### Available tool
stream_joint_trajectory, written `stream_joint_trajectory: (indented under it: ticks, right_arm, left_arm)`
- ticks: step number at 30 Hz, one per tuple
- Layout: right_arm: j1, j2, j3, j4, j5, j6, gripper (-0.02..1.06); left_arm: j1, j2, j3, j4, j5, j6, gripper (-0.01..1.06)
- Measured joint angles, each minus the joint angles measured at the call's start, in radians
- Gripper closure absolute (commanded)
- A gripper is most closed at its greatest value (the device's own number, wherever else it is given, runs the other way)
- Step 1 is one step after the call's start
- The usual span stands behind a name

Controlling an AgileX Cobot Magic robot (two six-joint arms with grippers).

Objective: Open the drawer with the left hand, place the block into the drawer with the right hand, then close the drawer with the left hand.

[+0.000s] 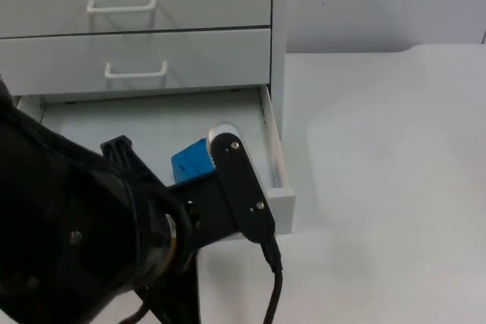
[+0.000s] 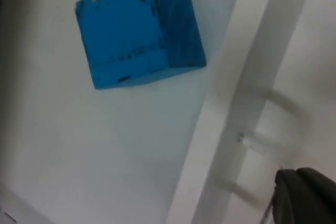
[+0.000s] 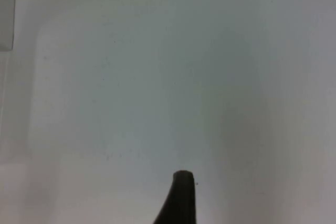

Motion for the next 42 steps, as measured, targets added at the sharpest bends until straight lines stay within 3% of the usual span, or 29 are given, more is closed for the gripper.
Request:
stream_joint_trajectory:
  ticks: [6,9,15,21,28,42]
  right_arm:
    - [0.000,0.000,0.000,0.000,0.000,0.000,0.33]
    - [0.000,0.000,0.000,0.000,0.000,0.000,0.33]
    - [0.000,0.000,0.000,0.000,-0.002,0.000,0.33]
    - [0.000,0.000,0.000,0.000,-0.006,0.000,0.33]
    - [0.000,0.000,0.000,0.000,-0.013,0.000,0.33]
    - [0.000,0.000,0.000,0.014,-0.025,0.000,0.33]
  left_arm:
    - [0.000,0.035,0.003,0.166,0.061,-0.119,1.05]
    - [0.000,0.041,0.003,0.199,0.011,-0.138,1.05]
    - [0.010,0.049,0.003,0.226,-0.009,-0.140,1.05]
    - [0.082,0.094,0.003,0.257,0.001,-0.142,1.05]
    - [0.105,0.106,0.003,0.265,0.125,-0.170,1.05]
    - [0.272,0.121,-0.070,0.264,0.120,-0.188,1.05]
